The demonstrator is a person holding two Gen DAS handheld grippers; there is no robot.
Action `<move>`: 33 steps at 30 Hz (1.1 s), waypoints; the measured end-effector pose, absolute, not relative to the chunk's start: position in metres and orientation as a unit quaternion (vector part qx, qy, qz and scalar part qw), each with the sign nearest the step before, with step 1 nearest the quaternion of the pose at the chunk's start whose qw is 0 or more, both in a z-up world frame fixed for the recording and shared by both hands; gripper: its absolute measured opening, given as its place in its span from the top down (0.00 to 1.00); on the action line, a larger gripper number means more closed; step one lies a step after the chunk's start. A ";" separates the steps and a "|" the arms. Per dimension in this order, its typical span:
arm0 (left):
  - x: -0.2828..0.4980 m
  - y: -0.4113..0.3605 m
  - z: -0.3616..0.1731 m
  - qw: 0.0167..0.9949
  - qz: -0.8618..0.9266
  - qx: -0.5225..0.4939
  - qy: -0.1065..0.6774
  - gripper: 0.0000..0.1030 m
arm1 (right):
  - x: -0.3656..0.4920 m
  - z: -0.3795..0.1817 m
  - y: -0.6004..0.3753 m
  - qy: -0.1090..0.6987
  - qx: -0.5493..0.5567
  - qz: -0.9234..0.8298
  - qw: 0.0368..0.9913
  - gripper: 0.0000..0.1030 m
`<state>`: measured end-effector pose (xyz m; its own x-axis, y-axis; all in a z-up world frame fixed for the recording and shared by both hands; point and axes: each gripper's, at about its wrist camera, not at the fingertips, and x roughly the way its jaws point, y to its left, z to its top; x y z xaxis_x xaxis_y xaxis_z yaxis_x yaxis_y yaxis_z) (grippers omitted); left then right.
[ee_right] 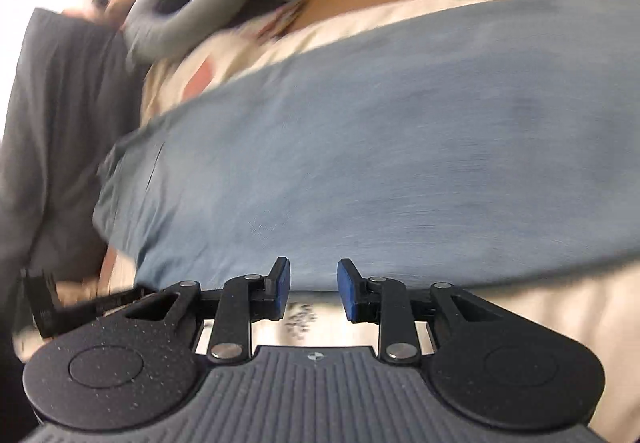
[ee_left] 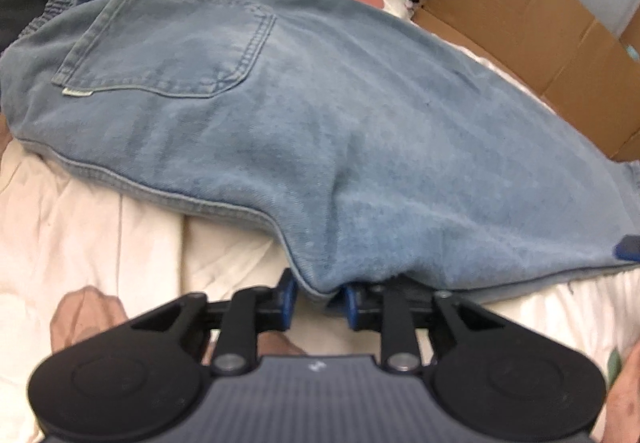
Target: Fold clothes
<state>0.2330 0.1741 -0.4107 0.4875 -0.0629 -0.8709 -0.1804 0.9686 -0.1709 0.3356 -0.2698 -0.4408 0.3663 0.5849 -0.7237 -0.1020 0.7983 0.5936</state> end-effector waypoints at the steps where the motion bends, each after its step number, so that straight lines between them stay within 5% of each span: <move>1: 0.235 0.173 -0.411 0.855 0.036 -0.118 0.504 0.71 | 0.332 -0.440 -0.281 0.515 0.241 0.201 0.797 0.70; 10: 0.235 0.175 -0.405 0.859 0.042 -0.117 0.497 0.86 | 0.307 -0.448 -0.388 0.475 0.320 0.043 0.818 0.70; 33: 0.260 0.176 -0.390 0.823 -0.004 -0.055 0.565 0.87 | 0.295 -0.510 -0.491 0.318 0.464 -0.174 0.808 0.63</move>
